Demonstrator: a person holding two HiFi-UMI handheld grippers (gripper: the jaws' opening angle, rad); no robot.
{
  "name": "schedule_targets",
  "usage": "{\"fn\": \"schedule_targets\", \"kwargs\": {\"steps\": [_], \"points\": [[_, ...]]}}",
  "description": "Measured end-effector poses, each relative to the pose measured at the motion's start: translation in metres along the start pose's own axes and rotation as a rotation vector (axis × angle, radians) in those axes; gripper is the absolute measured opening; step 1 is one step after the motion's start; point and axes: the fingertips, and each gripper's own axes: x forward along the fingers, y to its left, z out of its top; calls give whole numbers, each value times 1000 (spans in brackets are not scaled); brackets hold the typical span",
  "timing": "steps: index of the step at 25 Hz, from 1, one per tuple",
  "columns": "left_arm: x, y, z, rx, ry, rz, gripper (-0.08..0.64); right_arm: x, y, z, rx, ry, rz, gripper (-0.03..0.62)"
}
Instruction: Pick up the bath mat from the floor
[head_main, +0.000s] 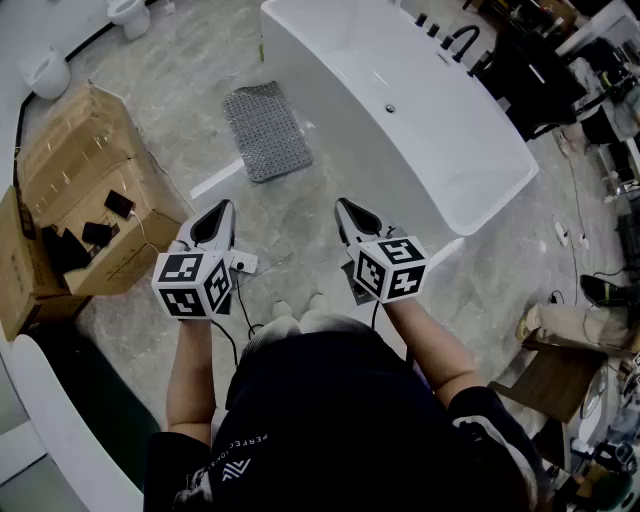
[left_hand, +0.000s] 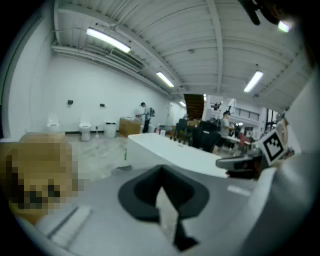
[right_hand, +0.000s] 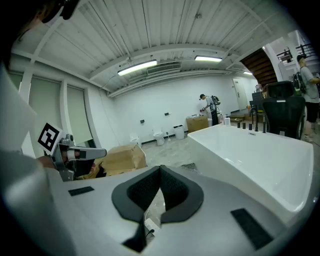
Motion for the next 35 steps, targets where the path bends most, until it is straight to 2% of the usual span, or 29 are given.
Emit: {"fn": "schedule_targets", "kwargs": {"steps": [5,12,19,28,35], "points": [[10,-20,-10,-43,13,-33,6,-8,-18,-9,20,17,-5,-2],[25,-25,-24,-133,50,-7,6,-2,-41,-19,47,55,6,-3],[42,-30,-23,-53,53,67,6,8,-64,-18,40,61,13,-2],[69,-4,-20,-78,49,84,6,39,-73,-11,37,83,11,-2],[119,39,-5,-86,52,47,6,96,-85,5,50,109,-34,-2]]}}
